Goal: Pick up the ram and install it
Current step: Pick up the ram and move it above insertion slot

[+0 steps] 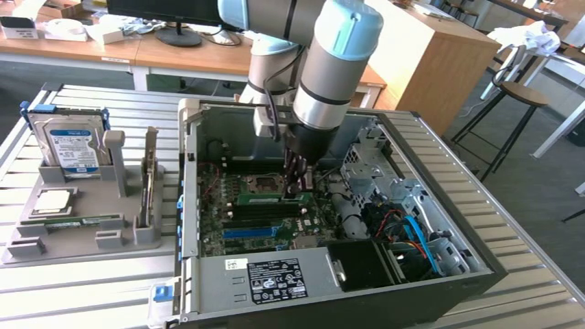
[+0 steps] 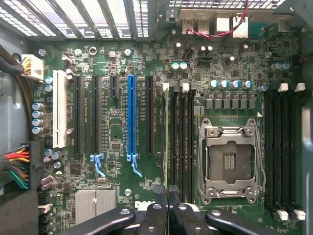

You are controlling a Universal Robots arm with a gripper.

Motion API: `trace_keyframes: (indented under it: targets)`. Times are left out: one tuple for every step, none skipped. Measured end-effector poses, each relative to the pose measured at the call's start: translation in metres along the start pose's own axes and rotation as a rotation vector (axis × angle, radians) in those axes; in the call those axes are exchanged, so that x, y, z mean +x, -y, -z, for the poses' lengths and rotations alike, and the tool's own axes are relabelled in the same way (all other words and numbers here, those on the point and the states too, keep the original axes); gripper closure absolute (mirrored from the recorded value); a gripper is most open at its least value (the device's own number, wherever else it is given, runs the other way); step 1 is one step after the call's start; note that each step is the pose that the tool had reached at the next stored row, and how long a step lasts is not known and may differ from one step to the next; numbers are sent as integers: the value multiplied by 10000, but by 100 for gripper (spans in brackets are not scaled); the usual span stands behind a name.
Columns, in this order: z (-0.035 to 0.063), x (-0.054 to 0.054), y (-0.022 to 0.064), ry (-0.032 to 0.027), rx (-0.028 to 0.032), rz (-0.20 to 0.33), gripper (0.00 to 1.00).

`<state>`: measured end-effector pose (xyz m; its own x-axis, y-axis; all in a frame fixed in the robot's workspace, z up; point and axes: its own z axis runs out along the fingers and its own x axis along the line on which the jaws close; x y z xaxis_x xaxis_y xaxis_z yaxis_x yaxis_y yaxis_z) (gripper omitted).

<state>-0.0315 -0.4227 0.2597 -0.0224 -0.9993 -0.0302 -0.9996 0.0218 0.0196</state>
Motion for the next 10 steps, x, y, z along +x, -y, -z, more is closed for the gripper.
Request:
trace_keyframes:
  targets:
    - [-11, 0, 0, -2, 0, 0, 89]
    - [-23, 0, 1, 0, 0, 0, 89]
    - [-33, 1, 1, 0, 1, 0, 89]
    - [-39, 1, 1, 0, 1, 0, 89]
    - [-42, 2, 1, -1, 0, 0, 89]
    - [-42, 2, 0, -3, 0, 0, 89]
    - [-42, 2, 1, -3, -1, 0, 89]
    - [-42, 2, 1, -2, 0, -1, 89]
    - [-45, 2, -7, 1, 1, -4, 89]
    - [-48, 2, -19, 2, 3, -3, 89]
